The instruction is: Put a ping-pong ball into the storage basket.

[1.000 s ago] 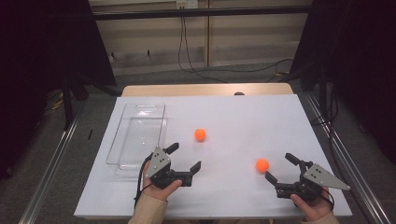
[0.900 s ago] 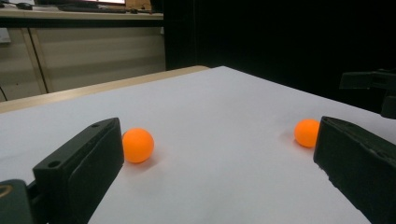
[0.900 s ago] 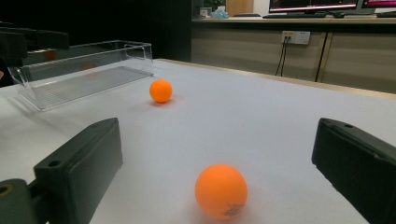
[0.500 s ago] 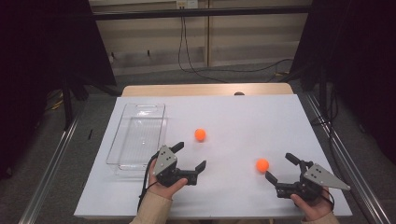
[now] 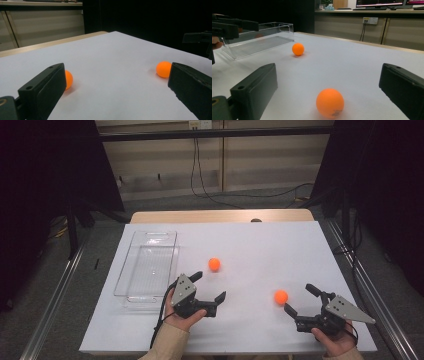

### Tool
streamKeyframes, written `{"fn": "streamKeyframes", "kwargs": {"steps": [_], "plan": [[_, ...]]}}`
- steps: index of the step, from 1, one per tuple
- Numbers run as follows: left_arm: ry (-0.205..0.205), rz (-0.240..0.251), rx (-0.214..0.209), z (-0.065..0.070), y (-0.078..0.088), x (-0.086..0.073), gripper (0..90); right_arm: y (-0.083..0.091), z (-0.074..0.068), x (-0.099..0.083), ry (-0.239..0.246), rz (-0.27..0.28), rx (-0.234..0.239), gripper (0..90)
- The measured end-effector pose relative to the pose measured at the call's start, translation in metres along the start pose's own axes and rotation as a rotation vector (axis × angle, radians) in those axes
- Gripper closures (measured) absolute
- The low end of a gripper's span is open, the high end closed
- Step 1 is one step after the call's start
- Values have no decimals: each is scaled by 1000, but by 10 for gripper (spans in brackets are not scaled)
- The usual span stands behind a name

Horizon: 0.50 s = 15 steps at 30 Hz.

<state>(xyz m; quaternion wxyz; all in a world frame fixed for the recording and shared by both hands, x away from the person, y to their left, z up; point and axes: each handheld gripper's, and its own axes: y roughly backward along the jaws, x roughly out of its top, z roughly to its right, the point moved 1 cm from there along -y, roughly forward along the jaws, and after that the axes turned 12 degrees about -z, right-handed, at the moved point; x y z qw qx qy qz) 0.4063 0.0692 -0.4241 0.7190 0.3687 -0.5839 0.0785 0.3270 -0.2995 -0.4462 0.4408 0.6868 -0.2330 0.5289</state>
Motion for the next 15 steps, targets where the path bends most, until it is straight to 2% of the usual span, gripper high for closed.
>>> {"fn": "streamKeyframes", "kwargs": {"steps": [2,4,6,13,15], "plan": [[10,8,-9,2,-3,0,18,0,0,0,0,-1,1,15],[-4,-10,-9,2,-4,0,18,0,0,0,-1,0,3,15],[15,-5,-13,4,-6,0,18,0,0,0,-12,7,-2,15],[-6,-16,-19,5,-10,1,18,0,0,0,-1,0,4,15],[4,-12,-23,7,-12,2,18,0,0,0,0,2,4,15]]}}
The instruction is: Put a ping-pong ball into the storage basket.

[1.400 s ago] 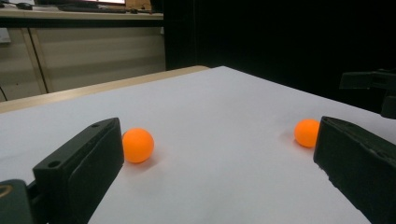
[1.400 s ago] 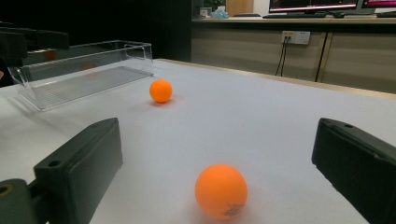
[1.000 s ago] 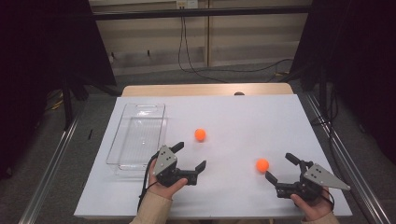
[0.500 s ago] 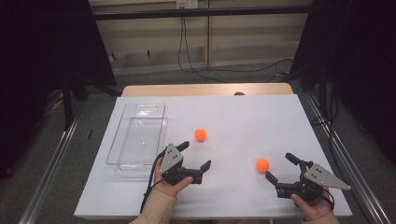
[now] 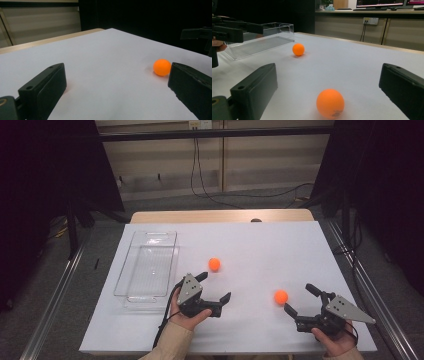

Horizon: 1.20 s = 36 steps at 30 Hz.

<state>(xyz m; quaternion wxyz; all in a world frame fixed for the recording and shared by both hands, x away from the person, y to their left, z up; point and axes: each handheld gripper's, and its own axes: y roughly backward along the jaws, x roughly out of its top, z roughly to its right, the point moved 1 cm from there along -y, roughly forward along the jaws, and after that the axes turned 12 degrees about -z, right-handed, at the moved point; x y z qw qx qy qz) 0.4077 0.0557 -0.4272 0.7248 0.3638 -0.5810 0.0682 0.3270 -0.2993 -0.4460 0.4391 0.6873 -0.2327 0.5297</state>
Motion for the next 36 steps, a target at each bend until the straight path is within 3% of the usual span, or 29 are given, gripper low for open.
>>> {"fn": "streamKeyframes", "kwargs": {"steps": [10,12,13,15,21,23,34,36], "plan": [[-18,-13,-14,3,-5,2,19,0,0,0,-10,5,-1,15],[-2,0,-14,4,-6,2,19,0,0,0,-7,4,0,15],[-18,-7,-16,3,-6,2,19,0,0,0,-5,2,-1,15],[-1,-4,-15,5,-7,2,19,0,0,0,-4,2,0,15],[-19,-17,-16,5,-8,2,19,0,0,0,-10,5,-2,15],[0,-4,-19,6,-10,3,19,0,0,0,-6,4,0,15],[-22,-21,-22,6,-11,4,19,0,0,0,-2,3,2,15],[-8,-10,-26,7,-13,4,20,0,0,0,-1,2,2,15]]}}
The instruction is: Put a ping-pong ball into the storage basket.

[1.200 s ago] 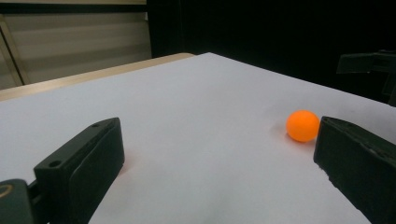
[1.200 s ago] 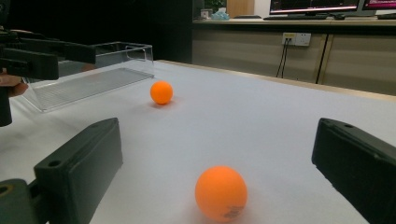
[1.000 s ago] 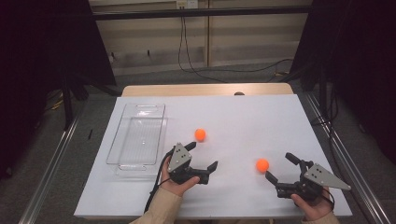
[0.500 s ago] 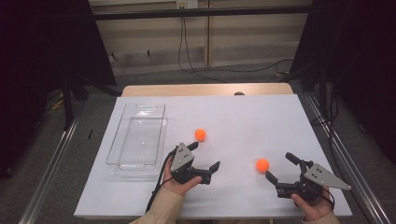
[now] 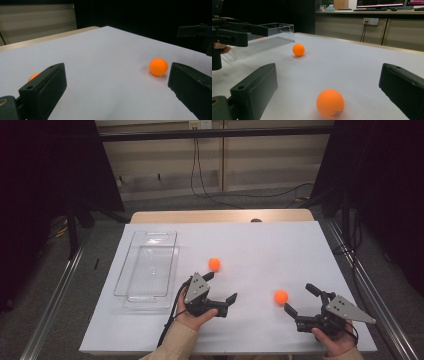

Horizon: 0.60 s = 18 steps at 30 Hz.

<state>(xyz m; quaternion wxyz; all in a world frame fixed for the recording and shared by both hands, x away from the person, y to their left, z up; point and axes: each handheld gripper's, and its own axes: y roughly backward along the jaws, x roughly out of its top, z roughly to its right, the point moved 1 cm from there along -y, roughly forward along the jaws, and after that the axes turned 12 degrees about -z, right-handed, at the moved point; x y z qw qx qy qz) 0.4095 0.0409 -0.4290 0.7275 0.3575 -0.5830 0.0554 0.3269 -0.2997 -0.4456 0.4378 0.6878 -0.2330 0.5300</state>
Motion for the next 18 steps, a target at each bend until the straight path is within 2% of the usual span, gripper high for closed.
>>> {"fn": "streamKeyframes", "kwargs": {"steps": [1,2,5,6,7,9,10,13,14,16,18], "plan": [[4,0,-3,1,0,0,20,0,0,0,1,1,0,15],[-15,-16,-2,0,0,0,19,0,0,0,0,2,0,15],[-4,-3,-6,2,-2,1,19,0,0,0,-9,5,-3,15],[-18,-11,-6,2,-2,2,20,0,0,0,-9,5,-3,15],[-3,2,-11,3,-3,2,20,0,0,0,-8,5,-3,15],[-23,-14,-6,3,-3,3,20,0,0,0,-4,4,-1,15],[-6,-5,-9,4,-5,3,20,0,0,0,-4,4,-1,15],[-16,-14,-12,4,-6,3,20,0,0,0,-4,6,1,15],[0,-6,-13,5,-7,3,20,0,0,0,-4,7,2,15],[-22,-19,-11,4,-7,3,20,0,0,0,1,4,2,15],[-2,-8,-15,6,-9,3,20,0,0,0,-3,5,2,15]]}}
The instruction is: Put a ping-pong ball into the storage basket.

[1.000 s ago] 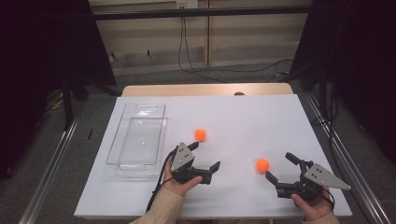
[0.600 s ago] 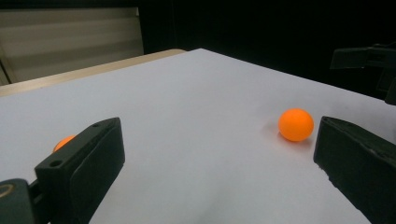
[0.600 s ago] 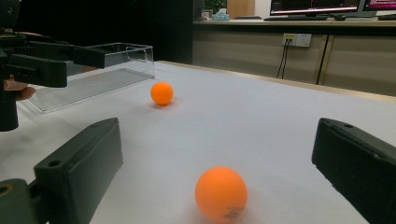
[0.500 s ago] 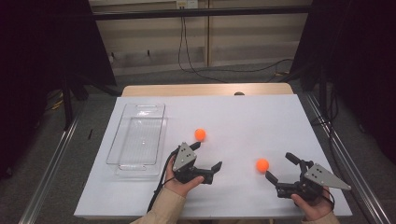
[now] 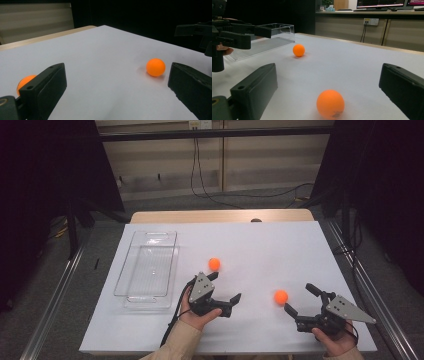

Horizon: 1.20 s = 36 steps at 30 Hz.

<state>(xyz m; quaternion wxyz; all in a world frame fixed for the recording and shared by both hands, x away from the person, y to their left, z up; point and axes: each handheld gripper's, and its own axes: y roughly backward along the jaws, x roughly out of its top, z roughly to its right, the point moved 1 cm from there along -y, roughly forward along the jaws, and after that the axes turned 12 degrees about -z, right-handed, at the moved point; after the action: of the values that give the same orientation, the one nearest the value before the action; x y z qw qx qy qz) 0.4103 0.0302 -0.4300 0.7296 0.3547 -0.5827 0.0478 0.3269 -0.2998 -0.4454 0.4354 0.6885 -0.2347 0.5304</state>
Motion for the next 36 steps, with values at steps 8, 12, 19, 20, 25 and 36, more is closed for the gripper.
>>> {"fn": "streamKeyframes", "kwargs": {"steps": [8,12,19,20,25,36], "plan": [[-12,-11,-6,0,-4,0,20,0,0,0,0,4,3,15],[-13,-13,-6,0,-4,0,20,0,0,0,-1,2,2,15],[-4,-10,-2,1,-7,1,21,0,0,0,-2,1,1,15],[-10,-15,-5,1,-7,1,21,0,0,0,-2,1,1,15],[-21,-21,-5,1,-8,1,21,0,0,0,-1,3,1,15],[-16,-16,-14,3,-13,2,21,0,0,0,5,-2,3,15]]}}
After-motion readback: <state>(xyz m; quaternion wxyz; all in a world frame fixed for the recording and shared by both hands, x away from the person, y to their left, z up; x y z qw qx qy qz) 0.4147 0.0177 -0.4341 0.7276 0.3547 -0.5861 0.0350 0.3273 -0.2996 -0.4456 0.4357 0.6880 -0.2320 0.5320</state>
